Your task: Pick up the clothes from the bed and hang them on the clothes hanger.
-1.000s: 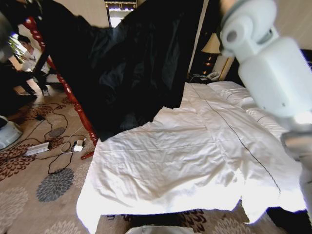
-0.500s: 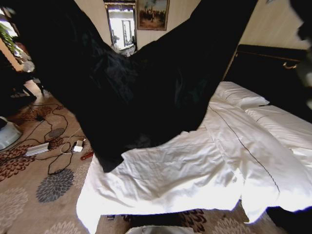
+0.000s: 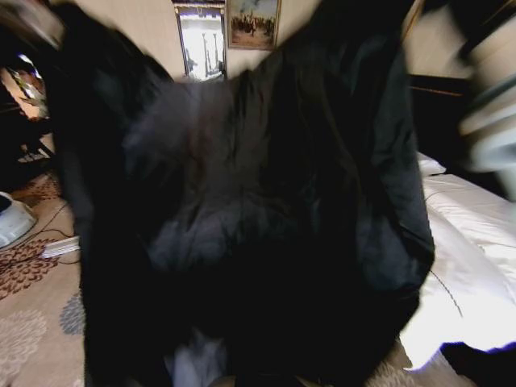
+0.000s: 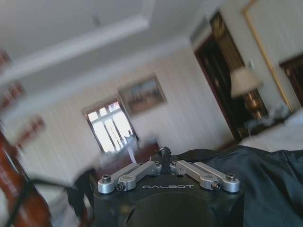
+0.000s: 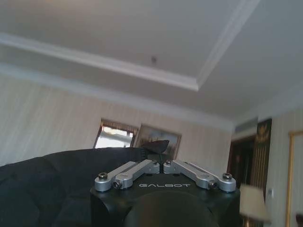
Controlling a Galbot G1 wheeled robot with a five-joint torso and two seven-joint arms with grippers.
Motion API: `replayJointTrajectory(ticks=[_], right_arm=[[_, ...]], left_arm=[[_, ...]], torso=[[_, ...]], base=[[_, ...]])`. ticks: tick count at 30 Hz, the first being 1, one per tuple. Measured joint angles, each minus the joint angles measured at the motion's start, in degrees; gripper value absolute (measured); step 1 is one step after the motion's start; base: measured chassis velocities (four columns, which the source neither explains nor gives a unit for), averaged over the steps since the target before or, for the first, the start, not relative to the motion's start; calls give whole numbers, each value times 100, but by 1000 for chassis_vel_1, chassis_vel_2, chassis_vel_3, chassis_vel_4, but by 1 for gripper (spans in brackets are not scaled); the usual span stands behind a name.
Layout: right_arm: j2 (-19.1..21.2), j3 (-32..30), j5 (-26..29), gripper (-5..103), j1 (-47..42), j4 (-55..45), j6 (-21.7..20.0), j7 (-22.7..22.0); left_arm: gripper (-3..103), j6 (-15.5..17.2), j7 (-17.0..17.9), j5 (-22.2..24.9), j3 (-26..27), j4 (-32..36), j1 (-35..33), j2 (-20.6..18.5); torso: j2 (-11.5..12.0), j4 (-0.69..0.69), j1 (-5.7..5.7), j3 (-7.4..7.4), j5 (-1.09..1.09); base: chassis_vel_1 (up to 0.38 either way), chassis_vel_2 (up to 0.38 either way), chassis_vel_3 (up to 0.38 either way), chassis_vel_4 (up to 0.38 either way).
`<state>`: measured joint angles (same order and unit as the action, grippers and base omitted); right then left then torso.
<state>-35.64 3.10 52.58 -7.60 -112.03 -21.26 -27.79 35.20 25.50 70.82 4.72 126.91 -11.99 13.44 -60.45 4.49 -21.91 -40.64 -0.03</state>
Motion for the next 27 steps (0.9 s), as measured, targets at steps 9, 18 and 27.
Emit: replayJointTrajectory(ticks=[9,18,27], right_arm=[[-1738,1209,-1878,0,-420,2663,775,583],[-3416,1576,-2783,0,-316,4931,1613,1002],[-4183,1331,-3671,0,-194,6310,2225,1248]], left_arm=[[1,7,-69,-1527,-1051,-2288,-929,2166],[1,-209,-49,-2172,-1361,-3978,-768,3789],[1,-370,-7,-2304,-1570,-5226,-302,4946]], torso=[[1,-1,-1,0,0],[1,-8,1,1,2],[0,1,3,3,3]], base=[[0,0,0,0],[0,0,0,0],[0,0,0,0]])
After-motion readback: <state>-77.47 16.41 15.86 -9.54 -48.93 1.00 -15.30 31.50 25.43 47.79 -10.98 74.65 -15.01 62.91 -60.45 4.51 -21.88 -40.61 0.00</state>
